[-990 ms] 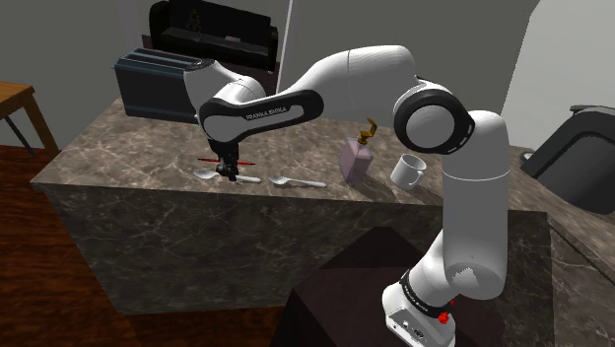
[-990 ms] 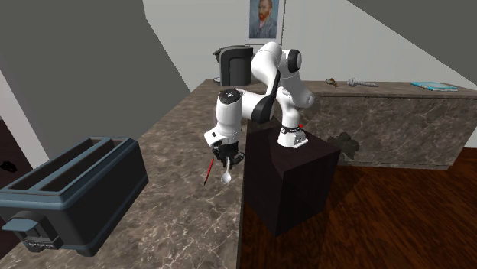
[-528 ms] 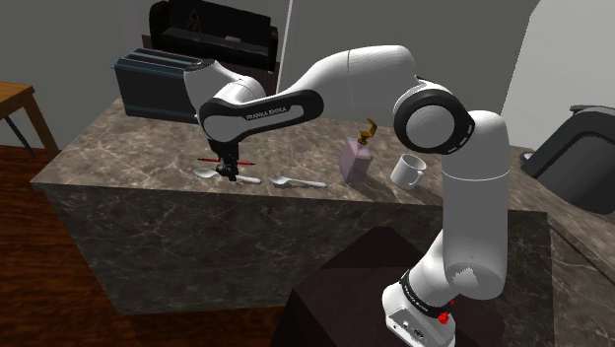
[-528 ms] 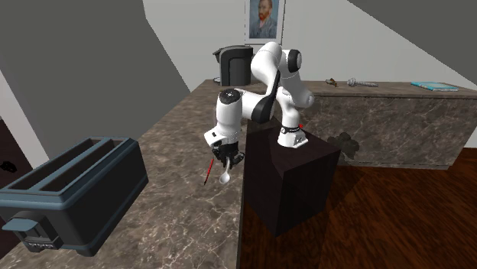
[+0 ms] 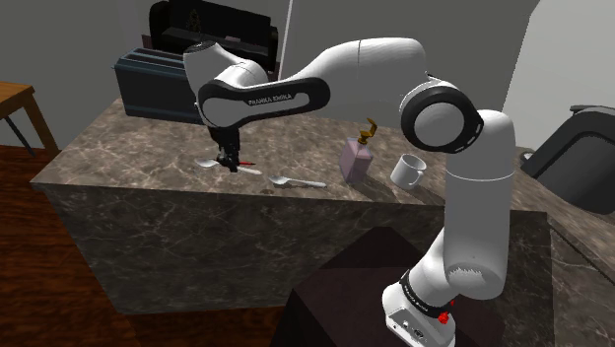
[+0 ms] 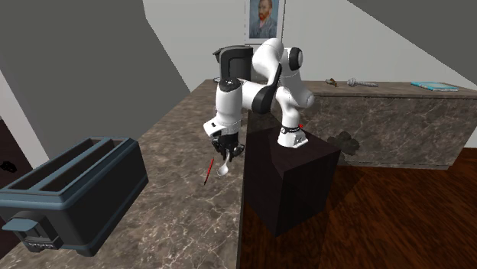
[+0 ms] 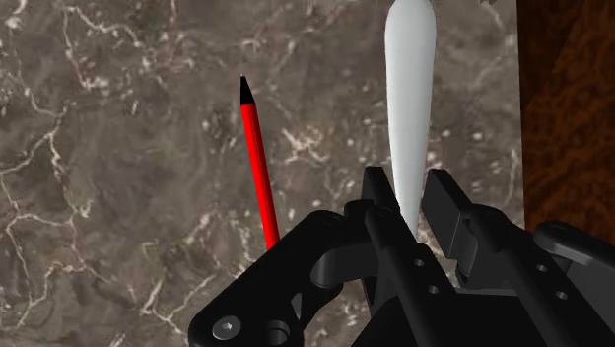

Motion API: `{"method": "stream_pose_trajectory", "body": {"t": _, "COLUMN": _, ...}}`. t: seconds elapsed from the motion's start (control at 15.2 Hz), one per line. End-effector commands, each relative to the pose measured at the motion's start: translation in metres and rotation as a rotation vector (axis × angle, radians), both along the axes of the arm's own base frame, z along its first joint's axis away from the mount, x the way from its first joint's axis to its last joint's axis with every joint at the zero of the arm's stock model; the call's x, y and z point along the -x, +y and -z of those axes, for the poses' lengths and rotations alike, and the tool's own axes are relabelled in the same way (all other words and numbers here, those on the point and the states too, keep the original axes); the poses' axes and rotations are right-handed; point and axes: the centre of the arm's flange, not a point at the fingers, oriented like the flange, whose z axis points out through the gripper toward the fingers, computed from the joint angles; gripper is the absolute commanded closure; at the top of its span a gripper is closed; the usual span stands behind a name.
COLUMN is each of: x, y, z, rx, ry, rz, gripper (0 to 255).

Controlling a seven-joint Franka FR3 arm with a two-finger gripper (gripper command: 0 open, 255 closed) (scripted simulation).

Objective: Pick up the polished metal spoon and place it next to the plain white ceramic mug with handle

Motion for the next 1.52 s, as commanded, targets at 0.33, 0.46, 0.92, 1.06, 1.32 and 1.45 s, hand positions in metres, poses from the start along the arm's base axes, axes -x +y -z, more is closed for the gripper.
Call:
{"method": "stream_pose_trajectory", "body": {"t": 0.33, "x": -0.001, "y": 0.001, "z": -0.037, "rx": 0.0, "ry": 0.0, "rz": 0.0, "gripper": 255}}
{"method": "stream_pose_trajectory", "body": {"t": 0.46, "x": -0.001, "y": 0.001, "z": -0.047, "rx": 0.0, "ry": 0.0, "rz": 0.0, "gripper": 255}}
{"method": "stream_pose_trajectory", "body": {"t": 0.92, "x": -0.001, "y": 0.001, "z": -0.084, "rx": 0.0, "ry": 0.0, "rz": 0.0, "gripper": 255}}
{"method": "stream_pose_trajectory", "body": {"t": 1.06, "x": -0.001, "y": 0.001, "z": -0.095, "rx": 0.0, "ry": 0.0, "rz": 0.0, "gripper": 255}}
{"method": "stream_pose_trajectory", "body": {"t": 1.32, "x": -0.001, "y": 0.001, "z": -0.116, "rx": 0.0, "ry": 0.0, "rz": 0.0, "gripper": 255}}
{"method": "stream_pose_trajectory", "body": {"t": 1.45, "x": -0.001, "y": 0.001, "z": -0.126, "rx": 0.0, "ry": 0.0, "rz": 0.0, "gripper": 255}}
